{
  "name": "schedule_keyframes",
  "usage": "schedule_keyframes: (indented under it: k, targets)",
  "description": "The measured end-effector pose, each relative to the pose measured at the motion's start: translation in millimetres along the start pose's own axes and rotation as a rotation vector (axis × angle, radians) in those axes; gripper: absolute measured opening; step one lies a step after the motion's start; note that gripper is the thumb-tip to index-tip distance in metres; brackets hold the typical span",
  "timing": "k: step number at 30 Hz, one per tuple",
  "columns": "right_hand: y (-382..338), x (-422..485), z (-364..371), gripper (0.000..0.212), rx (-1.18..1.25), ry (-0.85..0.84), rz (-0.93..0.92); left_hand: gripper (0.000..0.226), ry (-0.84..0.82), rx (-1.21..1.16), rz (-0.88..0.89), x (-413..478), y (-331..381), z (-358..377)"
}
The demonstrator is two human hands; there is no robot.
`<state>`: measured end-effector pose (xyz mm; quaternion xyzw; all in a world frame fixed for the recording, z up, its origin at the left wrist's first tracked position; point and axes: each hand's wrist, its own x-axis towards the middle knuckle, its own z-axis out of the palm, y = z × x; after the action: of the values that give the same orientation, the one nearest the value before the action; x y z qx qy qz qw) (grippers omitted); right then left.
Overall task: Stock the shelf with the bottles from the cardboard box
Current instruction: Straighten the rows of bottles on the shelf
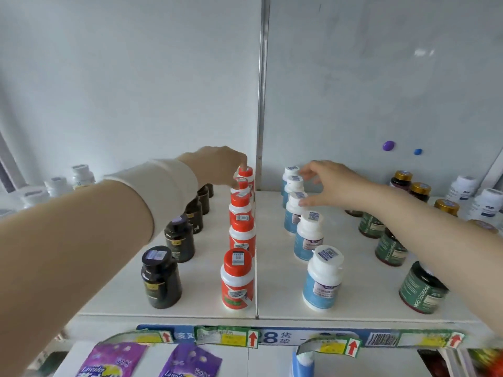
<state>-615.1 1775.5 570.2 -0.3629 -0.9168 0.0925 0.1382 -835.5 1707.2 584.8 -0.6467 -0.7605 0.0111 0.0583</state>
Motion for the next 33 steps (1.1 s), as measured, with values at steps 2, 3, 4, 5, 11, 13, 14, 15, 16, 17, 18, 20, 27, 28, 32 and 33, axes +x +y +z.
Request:
schedule_keyframes:
  k: [2, 3, 4, 5, 11, 13, 14, 15, 16, 17, 18, 20, 27, 28, 32, 33]
  targets:
    - [-15.7, 5.6, 6.3, 0.064, -0.12, -0.028, -0.001, 0.048, -0.014, 0.077, 0.027, -4.2, -13.4, 3.0]
    - [-23.2, 8.3, 10.6, 0.064, -0.179, -0.046, 0.008, 0.049, -0.013, 0.121, 0.049, -6.3, -18.8, 4.8]
    - [-30.6, 11.0, 14.8, 0.064, -0.235, -0.063, 0.02, 0.048, -0.008, 0.165, 0.074, -7.1, -23.6, 7.1]
    - [-38.2, 12.7, 18.4, 0.065, -0.29, -0.077, 0.033, 0.047, 0.003, 0.206, 0.099, -7.5, -27.4, 10.0]
    - [-61.4, 18.0, 43.0, 0.065, -0.413, -0.124, 0.086, 0.045, 0.007, 0.222, 0.198, 4.3, -37.0, 37.5]
    - [-62.7, 16.6, 50.6, 0.068, -0.382, -0.152, 0.094, 0.047, -0.042, 0.069, 0.182, 10.6, -38.5, 46.0]
    - [-62.6, 15.1, 53.4, 0.069, -0.341, -0.155, 0.103, 0.049, -0.06, -0.011, 0.173, 13.3, -38.3, 49.5]
    - [-63.2, 13.3, 55.7, 0.07, -0.282, -0.153, 0.119, 0.051, -0.073, -0.093, 0.166, 14.9, -37.8, 52.3]
    - [-63.5, 11.2, 57.9, 0.071, -0.207, -0.146, 0.136, 0.054, -0.082, -0.174, 0.158, 16.1, -37.1, 54.9]
    - [-63.9, 9.6, 60.0, 0.072, -0.112, -0.143, 0.156, 0.058, -0.087, -0.246, 0.147, 16.9, -36.1, 56.9]
    - [-65.0, 7.8, 62.5, 0.073, -0.007, -0.144, 0.181, 0.061, -0.091, -0.306, 0.134, 17.1, -35.1, 58.5]
    - [-68.8, 3.8, 68.7, 0.075, 0.154, -0.163, 0.223, 0.064, -0.102, -0.395, 0.113, 16.4, -32.8, 60.8]
    - [-76.1, 4.2, 93.3, 0.061, 0.327, -0.193, 0.288, 0.059, -0.143, -0.591, 0.098, 20.0, -24.4, 70.1]
    - [-76.2, 4.3, 94.7, 0.059, 0.334, -0.19, 0.296, 0.058, -0.145, -0.604, 0.098, 20.3, -23.8, 70.7]
    - [-74.5, 5.1, 96.8, 0.056, 0.379, -0.175, 0.321, 0.054, -0.142, -0.634, 0.066, 23.4, -25.1, 73.5]
    - [-74.4, 5.5, 97.0, 0.055, 0.393, -0.174, 0.325, 0.054, -0.138, -0.627, 0.061, 24.0, -25.3, 74.0]
